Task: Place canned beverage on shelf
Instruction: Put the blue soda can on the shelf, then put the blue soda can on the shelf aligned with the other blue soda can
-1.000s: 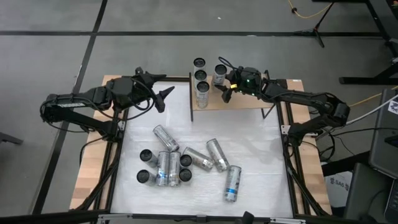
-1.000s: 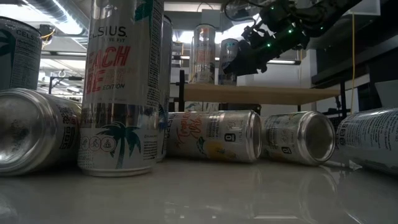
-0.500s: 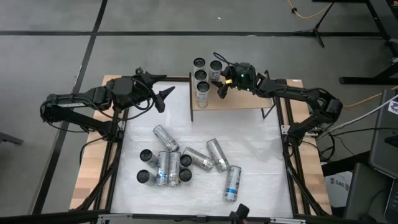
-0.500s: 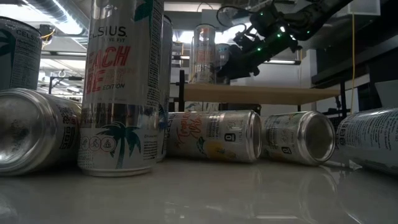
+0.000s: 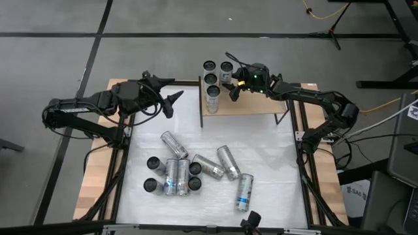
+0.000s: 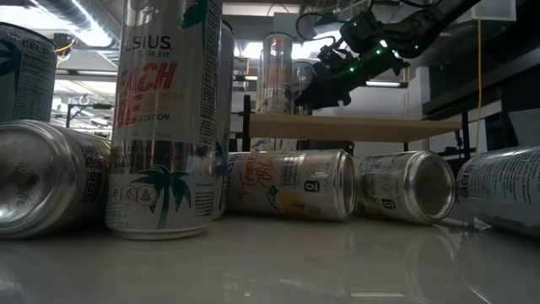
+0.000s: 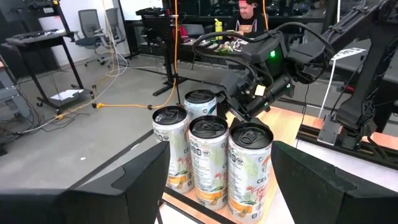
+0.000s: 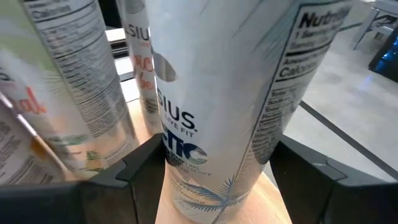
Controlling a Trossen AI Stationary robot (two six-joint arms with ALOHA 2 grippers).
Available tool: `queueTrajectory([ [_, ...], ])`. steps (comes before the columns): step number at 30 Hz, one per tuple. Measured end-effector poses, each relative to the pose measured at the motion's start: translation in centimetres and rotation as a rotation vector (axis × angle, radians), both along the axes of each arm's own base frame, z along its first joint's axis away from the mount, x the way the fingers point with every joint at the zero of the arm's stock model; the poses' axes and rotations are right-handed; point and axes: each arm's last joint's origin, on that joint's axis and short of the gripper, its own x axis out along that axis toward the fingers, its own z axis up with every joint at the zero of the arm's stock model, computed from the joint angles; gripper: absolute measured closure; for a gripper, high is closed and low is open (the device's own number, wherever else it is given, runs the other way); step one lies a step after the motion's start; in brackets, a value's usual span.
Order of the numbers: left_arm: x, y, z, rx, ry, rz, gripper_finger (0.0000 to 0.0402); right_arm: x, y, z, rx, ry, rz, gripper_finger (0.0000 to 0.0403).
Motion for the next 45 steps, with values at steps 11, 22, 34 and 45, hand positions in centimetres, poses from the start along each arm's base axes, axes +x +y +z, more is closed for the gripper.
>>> queueTrajectory([
  [11, 0.00, 0.00, 0.00, 0.000, 0.000, 0.000, 0.0130, -0.01, -0.01, 0.02, 0.000, -0.002, 0.004, 0.0155],
  [22, 0.01, 0.00, 0.00, -0.001, 0.000, 0.001, 0.0130, -0.01, 0.00, 0.01, 0.000, -0.002, 0.006, 0.0155],
  [34, 0.01, 0.00, 0.00, -0.001, -0.001, 0.001, 0.0130, -0.01, 0.00, 0.01, -0.003, -0.001, 0.008, 0.0155],
  [45, 0.01, 0.00, 0.00, -0.002, -0.002, 0.001, 0.0130, 0.02, -0.02, 0.06, -0.031, 0.005, 0.018, 0.0066],
])
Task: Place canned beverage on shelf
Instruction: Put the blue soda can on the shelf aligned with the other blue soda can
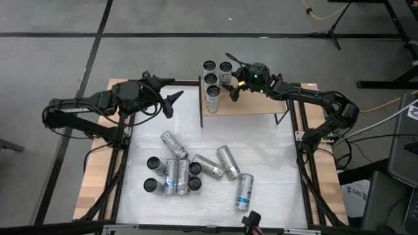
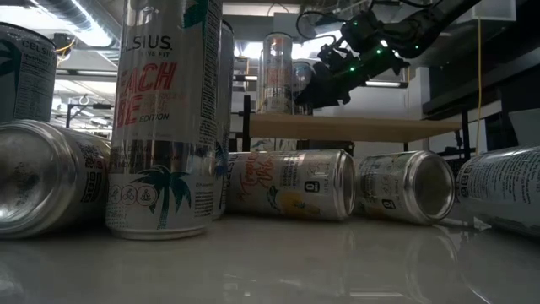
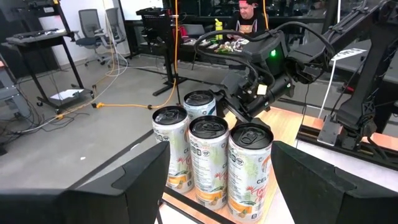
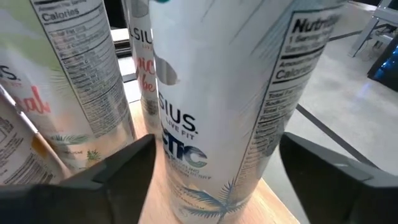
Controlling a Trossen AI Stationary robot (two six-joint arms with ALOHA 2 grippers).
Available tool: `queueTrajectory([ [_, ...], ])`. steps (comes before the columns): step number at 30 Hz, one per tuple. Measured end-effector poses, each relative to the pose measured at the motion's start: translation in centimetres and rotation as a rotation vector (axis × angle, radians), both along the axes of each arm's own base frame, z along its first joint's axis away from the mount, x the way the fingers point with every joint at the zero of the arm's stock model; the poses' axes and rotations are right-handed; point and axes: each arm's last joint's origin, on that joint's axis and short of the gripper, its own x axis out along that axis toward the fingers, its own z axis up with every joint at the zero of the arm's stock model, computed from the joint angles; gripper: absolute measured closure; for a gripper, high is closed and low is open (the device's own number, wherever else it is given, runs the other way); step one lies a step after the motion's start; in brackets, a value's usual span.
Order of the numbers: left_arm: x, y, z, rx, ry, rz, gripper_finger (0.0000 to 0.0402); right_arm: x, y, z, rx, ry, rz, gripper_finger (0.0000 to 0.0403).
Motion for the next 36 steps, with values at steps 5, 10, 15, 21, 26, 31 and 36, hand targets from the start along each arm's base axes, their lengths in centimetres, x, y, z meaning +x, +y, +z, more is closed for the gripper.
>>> queueTrajectory([
  [5, 0.0, 0.0, 0.0, 0.000, 0.000, 0.000, 0.0130, 0.1, -0.1, 0.3, -0.018, -0.023, -0.005, 0.0026],
  [10, 0.0, 0.0, 0.0, -0.001, -0.001, 0.000, 0.0130, 0.1, -0.1, 0.4, -0.025, -0.031, -0.007, 0.0016],
  [15, 0.0, 0.0, 0.0, -0.036, -0.027, 0.008, 0.0130, -0.1, 0.0, 0.7, -0.019, -0.037, -0.010, 0.0017],
  [21, -0.1, 0.0, -0.3, -0.085, -0.030, 0.019, 0.0130, -1.2, 0.8, 2.1, -0.019, -0.038, -0.010, 0.0017],
  [26, -0.1, -0.1, -0.8, -0.150, -0.019, 0.004, 0.0130, -2.5, 1.7, 3.2, 0.002, -0.007, -0.011, 0.0017],
  [31, -0.1, -0.2, -1.1, -0.221, -0.021, -0.045, 0.0130, -4.0, 2.7, 4.2, 0.022, 0.025, -0.010, 0.0017],
  [36, -0.1, -0.5, -1.4, -0.340, -0.040, -0.097, 0.0130, -5.4, 3.7, 5.2, 0.036, 0.045, -0.009, 0.0017],
])
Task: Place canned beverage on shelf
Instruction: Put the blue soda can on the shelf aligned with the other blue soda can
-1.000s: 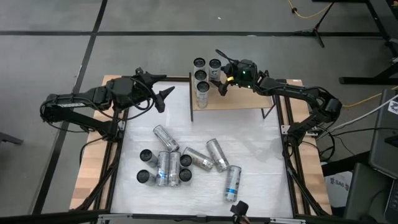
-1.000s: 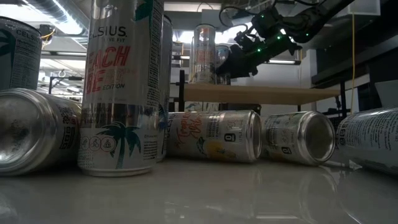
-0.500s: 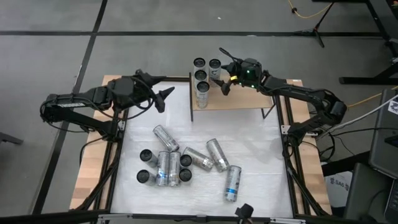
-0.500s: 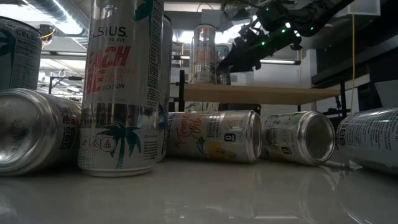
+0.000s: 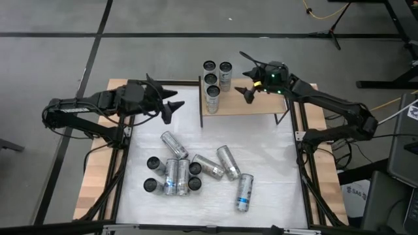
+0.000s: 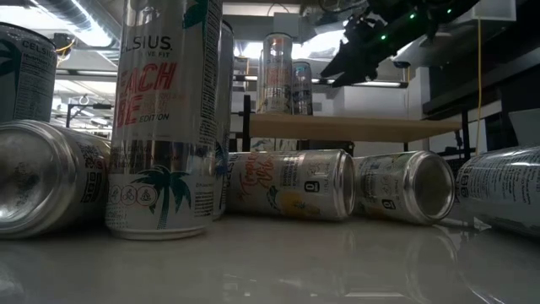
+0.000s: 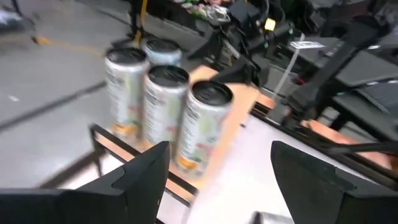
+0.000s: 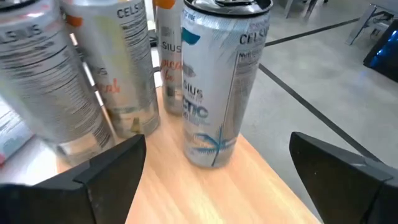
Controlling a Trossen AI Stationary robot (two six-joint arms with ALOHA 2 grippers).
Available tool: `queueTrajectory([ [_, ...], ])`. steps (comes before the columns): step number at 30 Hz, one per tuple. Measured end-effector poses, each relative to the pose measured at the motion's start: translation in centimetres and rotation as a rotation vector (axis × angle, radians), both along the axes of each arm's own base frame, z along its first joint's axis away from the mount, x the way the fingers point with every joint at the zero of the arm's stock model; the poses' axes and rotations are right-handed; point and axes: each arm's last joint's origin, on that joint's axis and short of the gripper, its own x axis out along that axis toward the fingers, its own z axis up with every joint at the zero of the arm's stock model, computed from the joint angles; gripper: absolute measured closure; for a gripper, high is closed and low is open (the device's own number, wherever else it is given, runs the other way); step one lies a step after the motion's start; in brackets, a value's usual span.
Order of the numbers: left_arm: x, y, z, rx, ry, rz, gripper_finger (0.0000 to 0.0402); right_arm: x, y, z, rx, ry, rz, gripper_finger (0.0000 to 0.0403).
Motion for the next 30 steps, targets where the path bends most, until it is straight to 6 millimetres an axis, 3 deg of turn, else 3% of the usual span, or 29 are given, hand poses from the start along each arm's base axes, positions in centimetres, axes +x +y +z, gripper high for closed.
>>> queueTrajectory([
  [9, -0.4, -2.2, -1.4, -0.286, 0.056, -0.096, 0.0130, -1.3, 1.5, 0.7, 0.105, -0.007, 0.066, 0.0017],
  [18, -1.2, -5.7, -2.3, -0.694, 0.109, -0.158, 0.0130, 0.6, 5.3, 0.5, 0.099, 0.028, 0.193, 0.0017],
  [25, -2.7, -8.9, -2.9, -1.168, 0.302, -0.189, 0.0130, 1.7, 8.5, 0.5, 0.107, 0.031, 0.229, 0.0017],
  [30, -3.9, -11.2, -3.1, -1.362, 0.451, -0.187, 0.0130, 2.2, 10.5, 0.5, 0.109, 0.031, 0.232, 0.0017],
])
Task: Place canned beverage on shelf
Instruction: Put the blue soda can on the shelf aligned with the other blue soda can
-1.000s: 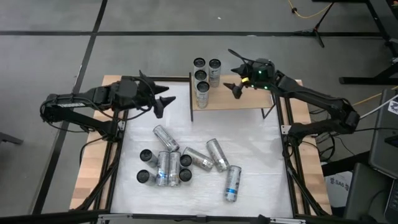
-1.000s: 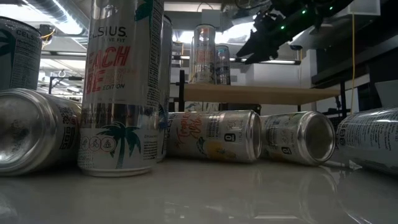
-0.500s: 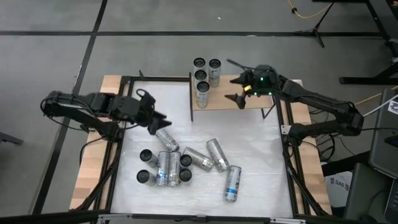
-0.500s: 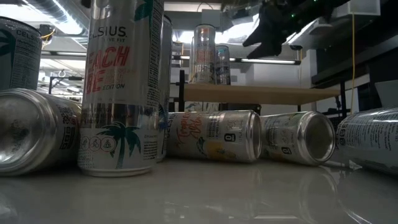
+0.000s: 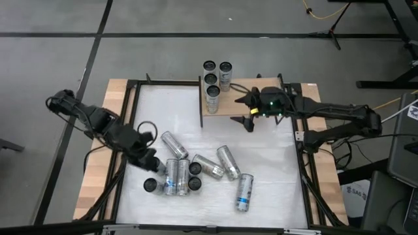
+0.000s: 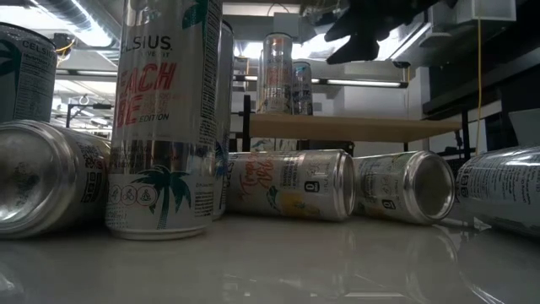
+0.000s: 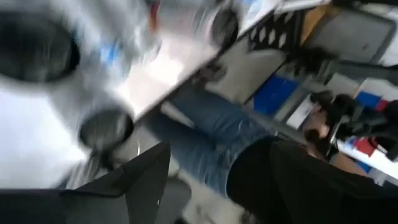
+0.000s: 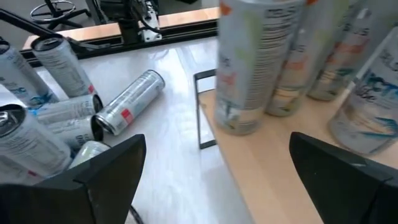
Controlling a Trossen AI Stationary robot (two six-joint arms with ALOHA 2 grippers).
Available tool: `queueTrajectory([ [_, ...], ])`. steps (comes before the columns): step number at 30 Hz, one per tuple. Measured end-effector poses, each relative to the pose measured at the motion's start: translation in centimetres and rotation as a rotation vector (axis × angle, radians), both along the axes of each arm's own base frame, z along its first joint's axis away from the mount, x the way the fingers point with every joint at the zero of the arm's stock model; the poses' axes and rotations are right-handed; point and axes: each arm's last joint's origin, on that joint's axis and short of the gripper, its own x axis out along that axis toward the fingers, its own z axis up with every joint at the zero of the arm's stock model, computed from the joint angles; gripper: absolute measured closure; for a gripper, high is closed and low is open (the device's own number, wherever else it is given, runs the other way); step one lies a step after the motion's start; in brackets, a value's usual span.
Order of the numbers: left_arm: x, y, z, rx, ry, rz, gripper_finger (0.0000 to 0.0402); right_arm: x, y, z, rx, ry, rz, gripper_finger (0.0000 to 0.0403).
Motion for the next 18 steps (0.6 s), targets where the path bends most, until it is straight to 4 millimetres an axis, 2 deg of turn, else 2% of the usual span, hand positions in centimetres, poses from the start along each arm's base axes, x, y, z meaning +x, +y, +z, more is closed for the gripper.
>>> queueTrajectory([
  [7, -1.8, -2.7, -1.1, -0.051, 0.225, -0.022, 0.0130, 0.3, 2.4, 0.0, -0.044, 0.005, 0.005, 0.0017],
  [12, -1.6, -4.7, -2.2, -0.022, 0.311, -0.039, 0.0130, 0.4, 3.6, 0.0, -0.046, 0.001, -0.028, 0.0017],
  [18, -0.9, -6.8, -3.9, 0.048, 0.373, -0.070, 0.0130, 0.9, 4.2, -0.4, -0.054, 0.006, -0.034, 0.0017],
])
